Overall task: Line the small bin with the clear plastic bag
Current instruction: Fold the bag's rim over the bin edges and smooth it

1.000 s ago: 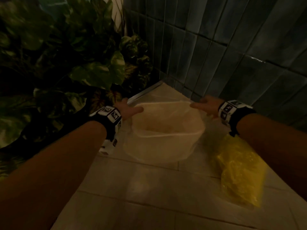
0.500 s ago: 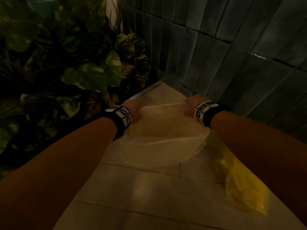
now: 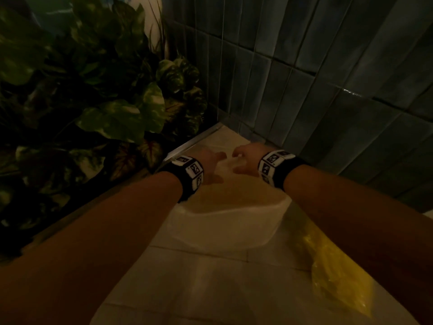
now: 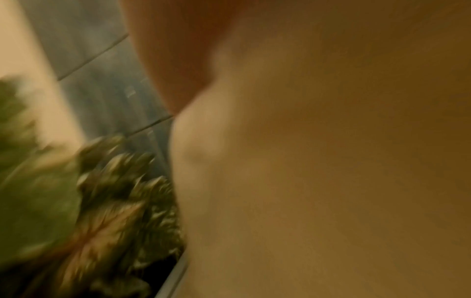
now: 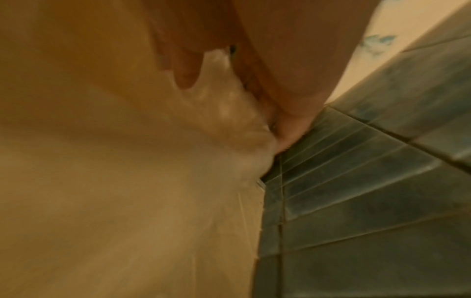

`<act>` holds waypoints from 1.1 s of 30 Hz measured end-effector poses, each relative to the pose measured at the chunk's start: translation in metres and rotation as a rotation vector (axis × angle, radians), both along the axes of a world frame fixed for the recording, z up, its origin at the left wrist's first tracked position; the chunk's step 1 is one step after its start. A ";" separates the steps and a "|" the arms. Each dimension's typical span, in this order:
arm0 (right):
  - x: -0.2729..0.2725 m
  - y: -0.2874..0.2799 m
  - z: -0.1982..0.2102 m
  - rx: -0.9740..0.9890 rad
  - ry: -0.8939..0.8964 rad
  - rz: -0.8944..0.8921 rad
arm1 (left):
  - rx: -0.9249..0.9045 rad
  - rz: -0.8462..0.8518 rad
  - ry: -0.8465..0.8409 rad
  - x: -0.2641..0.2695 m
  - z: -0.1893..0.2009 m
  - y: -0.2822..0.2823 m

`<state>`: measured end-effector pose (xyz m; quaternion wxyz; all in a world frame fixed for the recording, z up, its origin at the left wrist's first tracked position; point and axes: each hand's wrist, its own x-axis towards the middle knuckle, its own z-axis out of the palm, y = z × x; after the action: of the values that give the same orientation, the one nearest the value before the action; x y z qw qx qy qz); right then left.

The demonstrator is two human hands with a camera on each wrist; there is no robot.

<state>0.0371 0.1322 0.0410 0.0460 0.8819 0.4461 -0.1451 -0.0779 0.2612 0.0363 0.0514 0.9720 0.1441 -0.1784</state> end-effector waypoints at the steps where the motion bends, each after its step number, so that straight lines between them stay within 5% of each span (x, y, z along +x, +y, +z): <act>1: -0.001 0.004 -0.002 -0.033 0.003 0.013 | 0.016 0.011 0.021 0.002 -0.002 0.002; 9: 0.028 -0.015 -0.009 -0.100 0.017 -0.131 | 0.030 0.104 0.071 -0.002 -0.010 0.032; 18: 0.033 -0.037 -0.004 0.057 0.080 -0.252 | -0.027 0.150 0.014 -0.018 0.005 0.035; 22: 0.011 -0.048 0.021 0.207 -0.048 -0.003 | -0.026 0.020 -0.185 -0.030 0.036 0.023; 24: -0.014 -0.051 0.030 0.099 -0.028 0.156 | -0.049 -0.097 -0.249 -0.036 0.051 0.005; 29: -0.055 -0.062 0.007 -0.398 0.189 0.187 | -0.073 -0.200 0.279 -0.058 0.045 -0.042; 33: -0.061 -0.066 0.002 -0.649 0.013 0.203 | 0.173 -0.277 0.512 -0.074 0.021 -0.031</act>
<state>-0.0235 0.0663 0.0425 0.3356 0.7716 0.4624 -0.2797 -0.1519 0.2299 0.0573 -0.0946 0.9066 0.0330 -0.4099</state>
